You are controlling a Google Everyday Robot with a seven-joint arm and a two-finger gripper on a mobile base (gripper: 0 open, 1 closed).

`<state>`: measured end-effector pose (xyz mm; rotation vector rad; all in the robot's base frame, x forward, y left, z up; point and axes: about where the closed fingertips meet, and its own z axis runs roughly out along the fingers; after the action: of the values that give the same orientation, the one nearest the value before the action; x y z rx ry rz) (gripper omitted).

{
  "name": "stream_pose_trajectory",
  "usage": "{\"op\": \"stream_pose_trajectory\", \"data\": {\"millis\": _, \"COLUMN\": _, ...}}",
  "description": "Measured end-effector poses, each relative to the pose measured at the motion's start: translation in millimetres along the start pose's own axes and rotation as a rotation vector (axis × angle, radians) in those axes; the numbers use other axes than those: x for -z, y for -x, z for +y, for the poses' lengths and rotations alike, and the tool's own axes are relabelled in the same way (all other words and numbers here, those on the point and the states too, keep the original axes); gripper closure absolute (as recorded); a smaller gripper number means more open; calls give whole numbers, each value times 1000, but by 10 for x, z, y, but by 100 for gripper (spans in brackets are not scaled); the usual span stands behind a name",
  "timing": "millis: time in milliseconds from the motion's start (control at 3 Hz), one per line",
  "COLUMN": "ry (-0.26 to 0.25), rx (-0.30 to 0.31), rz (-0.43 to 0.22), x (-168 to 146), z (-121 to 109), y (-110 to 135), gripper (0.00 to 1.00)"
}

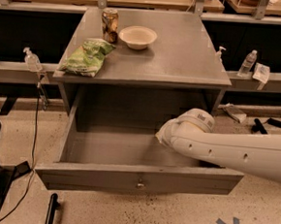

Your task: Pick rxbar blueberry from top drawer and place on counter

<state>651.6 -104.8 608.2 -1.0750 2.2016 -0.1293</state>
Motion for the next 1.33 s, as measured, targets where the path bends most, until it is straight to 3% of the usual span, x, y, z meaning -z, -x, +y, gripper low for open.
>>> {"op": "stream_pose_trajectory", "data": {"millis": 667, "ry": 12, "rx": 16, "rz": -5, "x": -7, "z": 22, "y": 4, "gripper": 45}}
{"op": "stream_pose_trajectory", "data": {"millis": 1000, "ry": 48, "rx": 34, "rz": 24, "x": 27, "z": 50, "y": 38, "gripper": 22}}
{"op": "stream_pose_trajectory", "data": {"millis": 1333, "ry": 84, "rx": -24, "rz": 48, "x": 172, "z": -137, "y": 21, "gripper": 1}}
